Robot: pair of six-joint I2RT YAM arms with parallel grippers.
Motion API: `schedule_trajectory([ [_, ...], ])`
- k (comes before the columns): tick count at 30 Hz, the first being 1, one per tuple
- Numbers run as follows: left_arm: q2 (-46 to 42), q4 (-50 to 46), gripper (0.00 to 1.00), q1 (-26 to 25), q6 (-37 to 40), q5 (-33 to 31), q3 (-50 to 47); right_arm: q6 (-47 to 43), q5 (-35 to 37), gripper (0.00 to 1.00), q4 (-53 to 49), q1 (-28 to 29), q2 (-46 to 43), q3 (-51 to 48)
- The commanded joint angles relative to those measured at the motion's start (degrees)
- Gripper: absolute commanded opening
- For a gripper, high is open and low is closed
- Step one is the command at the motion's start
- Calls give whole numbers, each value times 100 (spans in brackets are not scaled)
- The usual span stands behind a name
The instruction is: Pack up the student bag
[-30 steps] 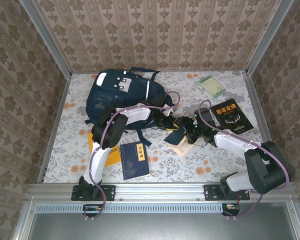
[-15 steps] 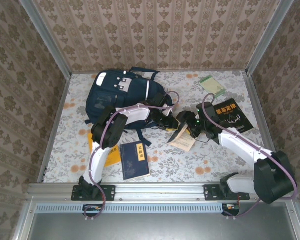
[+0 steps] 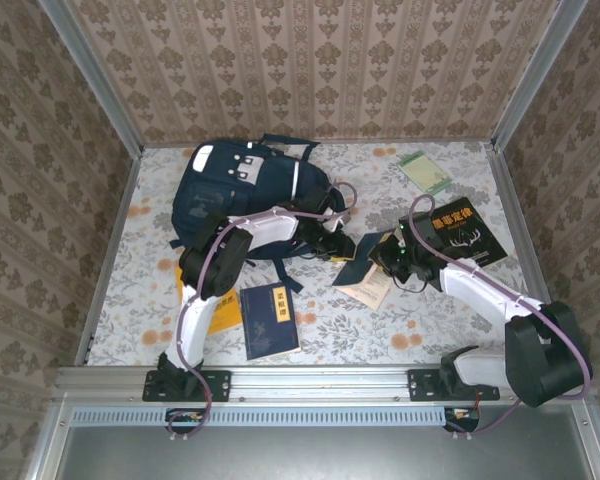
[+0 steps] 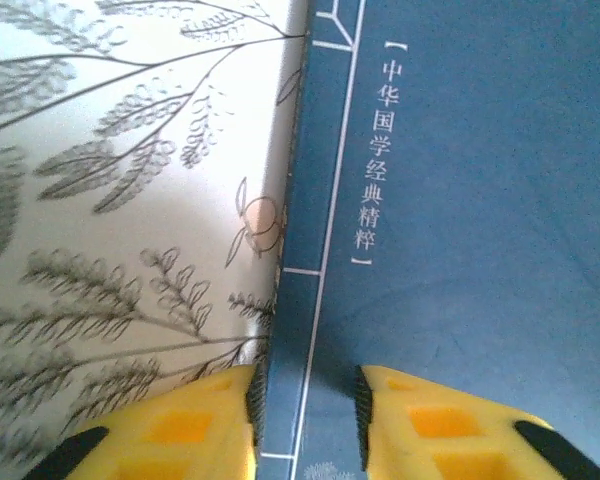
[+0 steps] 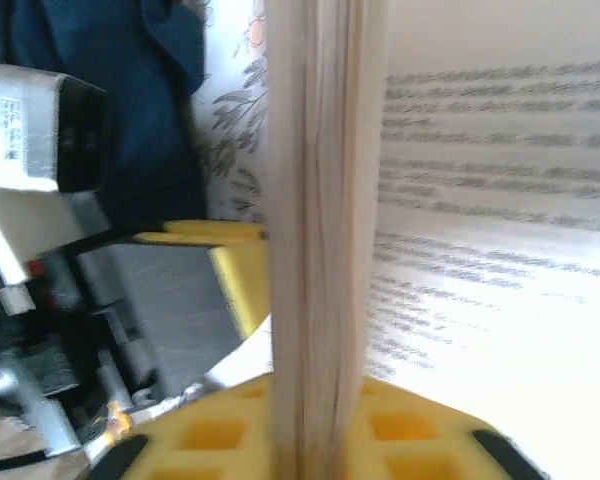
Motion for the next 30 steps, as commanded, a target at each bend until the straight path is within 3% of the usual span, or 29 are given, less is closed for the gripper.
schedule_trajectory([
  [1,-612,-428,38,208,-100,-256,-88,-305,138,3,-334,-125,-331,92],
  [6,-1273,-554,48,421,-160,-213,-100,-881,-253,0,-361,-310,-764,251],
  [14,-1773,-234,56,725,-662,486,-215,-1063,-1679,0,1266,-610,-1484,41],
  [22,-1793,1412,59,804,-1946,1374,-645,-329,-2474,0,3033,-614,-1289,9],
  [30,-1939,3620,55,829,-3433,1836,-1136,-216,-2463,0,3294,-626,-1043,-5],
])
